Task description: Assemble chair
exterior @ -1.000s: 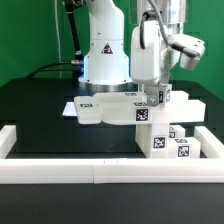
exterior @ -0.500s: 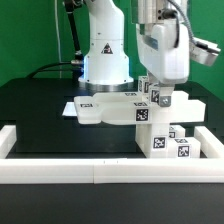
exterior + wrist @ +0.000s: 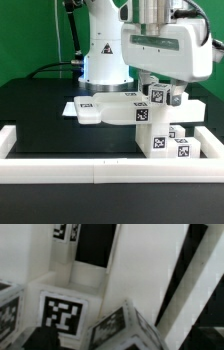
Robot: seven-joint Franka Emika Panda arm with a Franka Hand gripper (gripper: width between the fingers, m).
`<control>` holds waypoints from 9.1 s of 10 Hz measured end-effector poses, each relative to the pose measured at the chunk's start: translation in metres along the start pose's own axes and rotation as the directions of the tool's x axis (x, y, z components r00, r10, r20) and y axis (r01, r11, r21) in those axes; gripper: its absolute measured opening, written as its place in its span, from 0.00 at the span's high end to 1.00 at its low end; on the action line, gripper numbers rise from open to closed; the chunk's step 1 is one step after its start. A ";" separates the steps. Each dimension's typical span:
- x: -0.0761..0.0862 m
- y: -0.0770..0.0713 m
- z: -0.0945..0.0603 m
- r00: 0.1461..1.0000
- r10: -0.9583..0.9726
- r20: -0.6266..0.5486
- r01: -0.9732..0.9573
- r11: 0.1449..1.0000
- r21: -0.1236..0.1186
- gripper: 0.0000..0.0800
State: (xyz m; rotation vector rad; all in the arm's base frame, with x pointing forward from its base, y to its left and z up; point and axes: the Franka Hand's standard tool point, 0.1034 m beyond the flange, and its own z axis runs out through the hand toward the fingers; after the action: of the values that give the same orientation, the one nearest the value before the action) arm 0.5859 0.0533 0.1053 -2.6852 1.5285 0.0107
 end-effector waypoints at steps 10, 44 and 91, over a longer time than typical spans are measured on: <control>0.003 0.001 0.000 0.923 -0.384 -0.008 0.384 0.923 -0.006 0.47; -0.001 -0.010 -0.004 0.996 0.088 -0.011 -0.088 0.996 0.031 0.19; -0.001 -0.009 -0.002 0.588 0.808 -0.019 -0.808 0.589 0.039 0.19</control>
Offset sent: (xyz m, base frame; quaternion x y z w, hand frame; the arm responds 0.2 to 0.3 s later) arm 0.0000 0.0031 0.0041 -0.0087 0.0012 -0.1991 0.9799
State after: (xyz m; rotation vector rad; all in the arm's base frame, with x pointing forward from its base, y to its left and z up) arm 0.5932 0.0583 0.1074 -1.7003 2.5834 -0.0210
